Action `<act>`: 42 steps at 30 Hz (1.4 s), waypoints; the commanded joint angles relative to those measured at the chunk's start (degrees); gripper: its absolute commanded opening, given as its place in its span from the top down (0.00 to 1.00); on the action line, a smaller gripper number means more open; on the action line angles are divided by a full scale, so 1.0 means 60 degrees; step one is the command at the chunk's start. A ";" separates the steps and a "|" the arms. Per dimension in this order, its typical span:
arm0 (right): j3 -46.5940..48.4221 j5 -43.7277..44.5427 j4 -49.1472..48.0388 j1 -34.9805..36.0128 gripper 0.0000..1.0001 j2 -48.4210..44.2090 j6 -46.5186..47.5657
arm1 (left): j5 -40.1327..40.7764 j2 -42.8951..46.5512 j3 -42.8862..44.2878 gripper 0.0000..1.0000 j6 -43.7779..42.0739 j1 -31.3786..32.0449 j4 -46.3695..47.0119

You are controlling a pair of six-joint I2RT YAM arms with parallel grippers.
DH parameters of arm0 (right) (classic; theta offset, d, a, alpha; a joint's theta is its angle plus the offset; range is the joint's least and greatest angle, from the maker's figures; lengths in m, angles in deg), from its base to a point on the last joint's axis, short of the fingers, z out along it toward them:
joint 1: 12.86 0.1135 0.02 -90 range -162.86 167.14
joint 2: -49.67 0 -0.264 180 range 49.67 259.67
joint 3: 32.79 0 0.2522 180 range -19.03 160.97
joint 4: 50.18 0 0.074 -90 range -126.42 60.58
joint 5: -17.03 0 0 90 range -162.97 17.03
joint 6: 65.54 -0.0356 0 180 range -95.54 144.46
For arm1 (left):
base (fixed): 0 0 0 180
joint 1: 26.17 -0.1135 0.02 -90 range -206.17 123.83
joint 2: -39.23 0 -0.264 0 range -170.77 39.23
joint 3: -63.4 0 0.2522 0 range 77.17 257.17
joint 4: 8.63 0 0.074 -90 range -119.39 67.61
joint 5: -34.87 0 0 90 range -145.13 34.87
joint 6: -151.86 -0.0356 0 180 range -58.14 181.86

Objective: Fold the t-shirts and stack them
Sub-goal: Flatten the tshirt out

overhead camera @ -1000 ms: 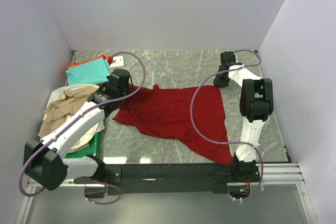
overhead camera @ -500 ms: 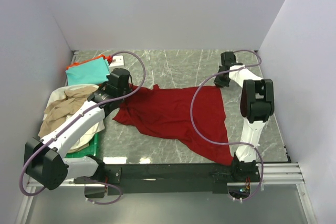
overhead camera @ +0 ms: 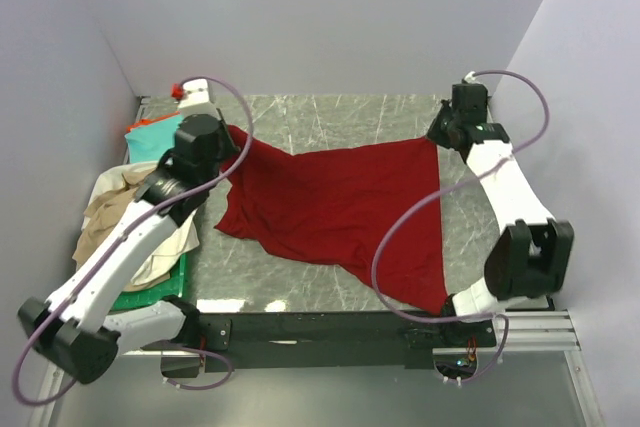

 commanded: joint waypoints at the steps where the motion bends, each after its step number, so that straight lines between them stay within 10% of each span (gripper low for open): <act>1: -0.0259 -0.0011 -0.0102 -0.0069 1.00 -0.1242 0.0145 | -0.0037 0.1074 0.0668 1.00 -0.0332 -0.0017 0.0478; 20: 0.3034 0.0312 0.2300 -0.0055 1.00 -0.7835 0.0160 | -0.3153 0.2878 0.5411 0.99 -0.1227 -0.0017 0.0888; 29: 0.4838 0.0398 0.2009 -0.0055 1.00 -0.7341 0.0570 | -0.4386 0.1839 0.7391 0.99 -0.1329 -0.0017 0.1635; 42: 0.3022 0.2023 0.0558 -0.0099 1.00 -0.4923 0.0936 | -0.3567 -0.1398 0.7261 1.00 -0.2427 -0.0031 0.2411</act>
